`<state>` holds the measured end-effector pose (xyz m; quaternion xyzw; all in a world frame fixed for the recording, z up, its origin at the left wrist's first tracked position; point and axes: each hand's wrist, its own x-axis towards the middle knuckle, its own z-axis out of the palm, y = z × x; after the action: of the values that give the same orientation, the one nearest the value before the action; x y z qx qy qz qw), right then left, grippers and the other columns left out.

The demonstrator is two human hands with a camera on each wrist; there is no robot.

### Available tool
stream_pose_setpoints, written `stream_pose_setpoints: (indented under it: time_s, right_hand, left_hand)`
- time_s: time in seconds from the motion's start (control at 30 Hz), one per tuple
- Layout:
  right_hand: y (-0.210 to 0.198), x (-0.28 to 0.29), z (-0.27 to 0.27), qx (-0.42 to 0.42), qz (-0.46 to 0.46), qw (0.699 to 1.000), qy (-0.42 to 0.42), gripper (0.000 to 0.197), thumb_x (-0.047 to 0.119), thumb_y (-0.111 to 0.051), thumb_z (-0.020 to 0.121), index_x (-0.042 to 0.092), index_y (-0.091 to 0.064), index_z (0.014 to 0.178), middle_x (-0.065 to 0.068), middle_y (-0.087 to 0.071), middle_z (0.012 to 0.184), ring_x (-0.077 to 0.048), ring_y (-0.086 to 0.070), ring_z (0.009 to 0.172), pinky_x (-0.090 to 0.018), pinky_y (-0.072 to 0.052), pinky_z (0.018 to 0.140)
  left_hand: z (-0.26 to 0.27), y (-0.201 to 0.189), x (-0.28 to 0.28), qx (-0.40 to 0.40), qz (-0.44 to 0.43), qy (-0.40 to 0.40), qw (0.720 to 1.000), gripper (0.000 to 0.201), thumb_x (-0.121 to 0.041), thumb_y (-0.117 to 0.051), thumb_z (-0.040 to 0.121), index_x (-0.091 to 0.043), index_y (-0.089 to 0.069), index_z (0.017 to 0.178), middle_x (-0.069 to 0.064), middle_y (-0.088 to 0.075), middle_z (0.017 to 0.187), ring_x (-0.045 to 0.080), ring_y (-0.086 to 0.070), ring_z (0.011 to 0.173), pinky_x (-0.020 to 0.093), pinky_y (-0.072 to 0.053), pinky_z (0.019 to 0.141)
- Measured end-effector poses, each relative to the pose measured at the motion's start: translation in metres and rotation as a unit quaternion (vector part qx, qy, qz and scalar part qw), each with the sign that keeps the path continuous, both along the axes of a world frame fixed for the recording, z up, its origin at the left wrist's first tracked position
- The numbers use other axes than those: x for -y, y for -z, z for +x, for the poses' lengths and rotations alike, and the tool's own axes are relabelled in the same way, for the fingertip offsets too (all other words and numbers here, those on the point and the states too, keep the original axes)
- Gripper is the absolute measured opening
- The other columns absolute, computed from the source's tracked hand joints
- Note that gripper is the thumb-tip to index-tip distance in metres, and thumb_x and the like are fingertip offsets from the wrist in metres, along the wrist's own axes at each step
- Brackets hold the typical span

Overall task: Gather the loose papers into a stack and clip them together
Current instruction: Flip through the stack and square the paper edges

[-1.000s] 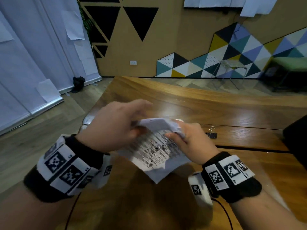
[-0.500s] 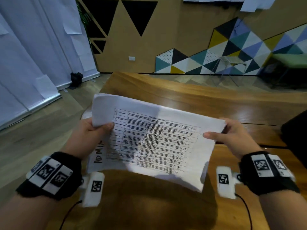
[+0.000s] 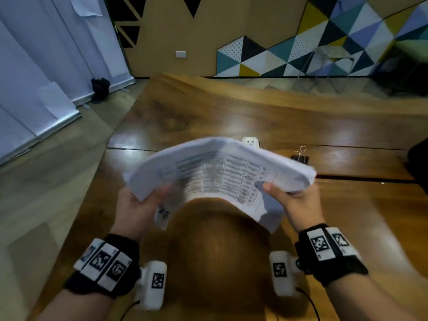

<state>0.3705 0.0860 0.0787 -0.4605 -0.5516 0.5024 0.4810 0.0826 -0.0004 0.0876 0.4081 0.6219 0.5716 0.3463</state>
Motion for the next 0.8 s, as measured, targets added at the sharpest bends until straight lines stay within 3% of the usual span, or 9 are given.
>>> stream_pose_setpoints:
  time_s: [0.1,0.23,0.33,0.43,0.47,0.63,0.7,0.73,0.8]
  right_hand:
    - [0.032,0.007,-0.001,0.009,-0.048,0.999,0.023,0.038,-0.005,-0.078,0.070,0.024,-0.071,0.094,0.011,-0.077,0.094,-0.011,-0.072,0.093,-0.036,-0.058,0.087]
    - [0.031,0.005,-0.001,0.008,-0.043,0.999,0.024,0.039,-0.003,-0.074,0.075,0.030,-0.068,0.093,0.018,-0.076,0.090,-0.002,-0.071,0.091,-0.024,-0.057,0.079]
    - [0.030,0.002,0.005,-0.015,-0.037,0.999,0.013,0.041,-0.004,-0.075,0.074,0.026,-0.068,0.102,0.007,-0.076,0.099,-0.008,-0.071,0.097,-0.024,-0.058,0.078]
    - [0.048,0.005,0.004,0.025,-0.065,0.998,0.002,0.046,-0.004,-0.080,0.069,0.013,-0.068,0.111,-0.001,-0.074,0.107,-0.017,-0.069,0.103,-0.039,-0.056,0.089]
    - [0.052,0.005,0.003,0.032,-0.071,0.997,0.006,0.047,-0.005,-0.080,0.069,0.012,-0.068,0.111,0.000,-0.074,0.107,-0.018,-0.069,0.103,-0.040,-0.055,0.091]
    - [0.053,0.001,0.008,0.042,-0.087,0.995,0.005,0.033,-0.001,-0.078,0.072,0.020,-0.068,0.095,0.022,-0.075,0.078,0.006,-0.069,0.076,-0.015,-0.054,0.069]
    - [0.050,0.003,0.008,0.046,-0.079,0.996,-0.001,0.036,0.000,-0.075,0.076,0.027,-0.065,0.098,0.023,-0.073,0.081,0.010,-0.068,0.080,-0.015,-0.055,0.072]
    - [0.046,0.004,0.007,0.043,-0.072,0.996,0.003,0.038,-0.001,-0.073,0.078,0.031,-0.062,0.097,0.023,-0.072,0.082,0.013,-0.066,0.080,-0.012,-0.054,0.070]
    - [0.041,0.006,0.009,0.038,-0.050,0.998,0.009,0.038,0.000,-0.071,0.079,0.034,-0.059,0.093,0.026,-0.069,0.075,0.019,-0.063,0.073,-0.003,-0.049,0.062]
  left_hand:
    - [0.016,0.035,0.002,0.002,-0.062,-0.028,0.998,0.020,-0.007,-0.069,0.086,-0.025,-0.065,0.092,0.001,-0.071,0.092,0.022,-0.067,0.089,0.035,-0.055,0.072]
    - [0.022,0.034,-0.001,0.050,-0.044,-0.064,0.996,0.020,-0.011,-0.063,0.091,-0.031,-0.064,0.090,-0.004,-0.069,0.092,0.014,-0.067,0.085,0.029,-0.054,0.068]
    - [0.012,0.038,0.003,0.032,-0.025,-0.026,0.999,0.022,-0.010,-0.066,0.088,-0.027,-0.065,0.103,0.002,-0.070,0.104,0.014,-0.069,0.095,0.034,-0.057,0.072]
    - [0.012,0.052,0.003,0.021,-0.093,-0.036,0.995,0.003,-0.018,-0.068,0.087,-0.015,-0.067,0.087,0.017,-0.070,0.095,0.030,-0.068,0.086,0.049,-0.056,0.072]
    - [0.012,0.056,0.002,0.030,-0.098,-0.051,0.993,0.009,-0.021,-0.067,0.087,-0.014,-0.066,0.081,0.018,-0.068,0.090,0.030,-0.066,0.083,0.048,-0.053,0.073]
    - [0.011,0.050,0.001,0.103,-0.063,-0.060,0.991,0.018,-0.009,-0.060,0.093,-0.024,-0.068,0.087,0.002,-0.071,0.094,0.024,-0.065,0.097,0.045,-0.053,0.083]
    - [0.011,0.047,0.004,0.094,-0.048,-0.041,0.994,0.017,-0.012,-0.063,0.091,-0.027,-0.070,0.087,-0.005,-0.074,0.088,0.020,-0.068,0.094,0.043,-0.055,0.078]
    - [0.011,0.044,0.006,0.087,-0.035,-0.030,0.995,0.011,-0.016,-0.068,0.088,-0.026,-0.070,0.092,-0.003,-0.075,0.091,0.022,-0.069,0.094,0.042,-0.056,0.076]
    - [0.006,0.038,0.010,0.070,0.009,-0.002,0.997,0.028,-0.027,-0.072,0.077,-0.027,-0.067,0.104,0.005,-0.071,0.105,0.027,-0.068,0.102,0.043,-0.057,0.077]
